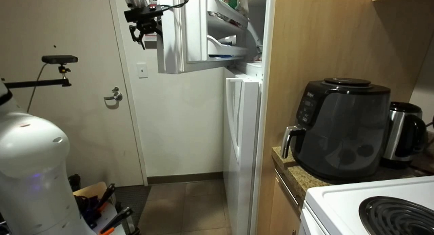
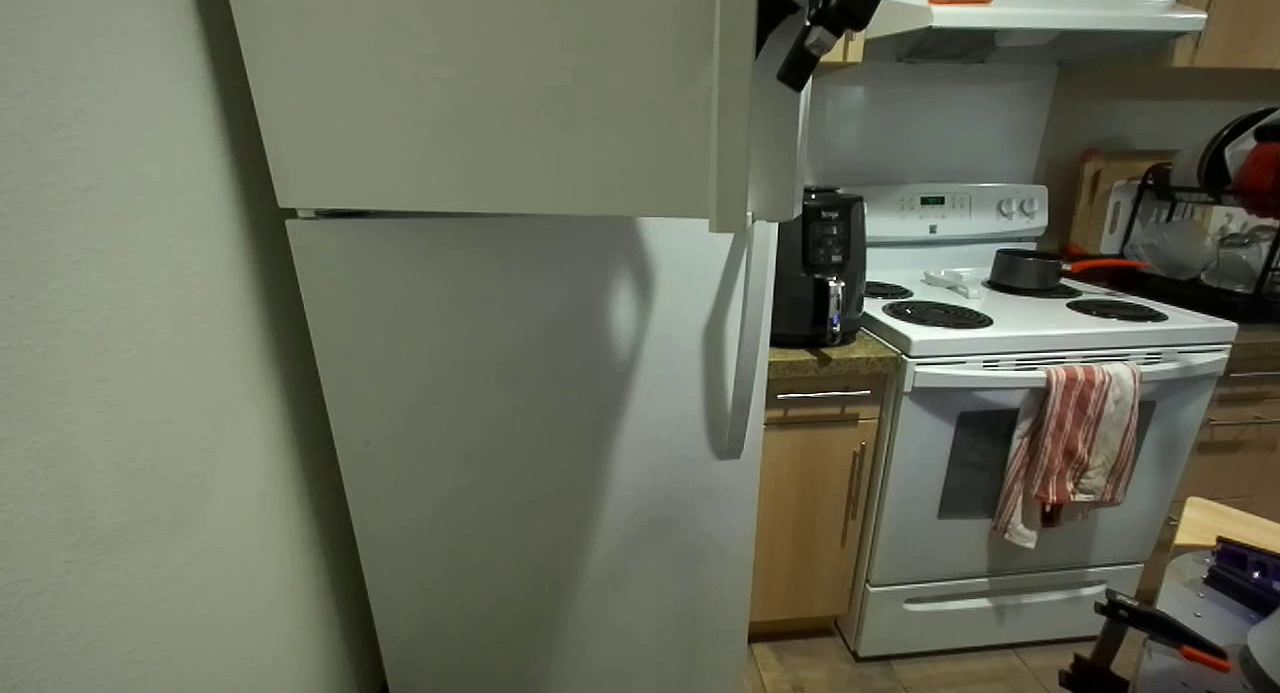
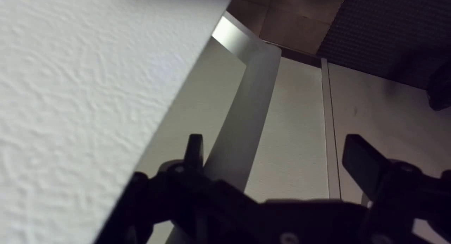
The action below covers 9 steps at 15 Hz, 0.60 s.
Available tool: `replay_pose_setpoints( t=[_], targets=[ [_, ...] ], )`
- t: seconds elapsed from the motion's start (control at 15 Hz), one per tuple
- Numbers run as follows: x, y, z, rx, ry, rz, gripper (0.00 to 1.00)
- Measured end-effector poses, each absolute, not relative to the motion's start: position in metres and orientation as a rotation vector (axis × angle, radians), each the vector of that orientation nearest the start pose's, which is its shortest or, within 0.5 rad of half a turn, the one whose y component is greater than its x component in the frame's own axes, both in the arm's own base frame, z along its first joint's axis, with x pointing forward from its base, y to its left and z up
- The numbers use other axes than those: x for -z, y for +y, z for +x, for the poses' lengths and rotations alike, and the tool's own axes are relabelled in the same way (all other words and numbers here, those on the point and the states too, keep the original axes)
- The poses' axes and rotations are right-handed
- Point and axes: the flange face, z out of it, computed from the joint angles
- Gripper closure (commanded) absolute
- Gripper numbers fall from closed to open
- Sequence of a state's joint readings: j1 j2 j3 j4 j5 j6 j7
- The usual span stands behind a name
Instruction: Open the top door on the fridge
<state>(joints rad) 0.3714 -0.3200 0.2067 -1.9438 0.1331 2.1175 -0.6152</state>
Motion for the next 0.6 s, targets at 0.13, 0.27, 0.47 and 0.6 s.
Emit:
replay_pose_setpoints(
  t=[0.13,0.27,0.47,0.6],
  targets=[
    [-0.664,0.304,0.397,0.763,-1.694,-2.493,0.00],
    [-0.664,0.311,0.392,0.766,-1.731,-2.479,0.00],
    [-0.664,0.311,0.391,0.754,-1.773,-2.463,0.00],
    [-0.665,0.311,0.391,0.741,-1.809,-2.447,0.00]
  ],
)
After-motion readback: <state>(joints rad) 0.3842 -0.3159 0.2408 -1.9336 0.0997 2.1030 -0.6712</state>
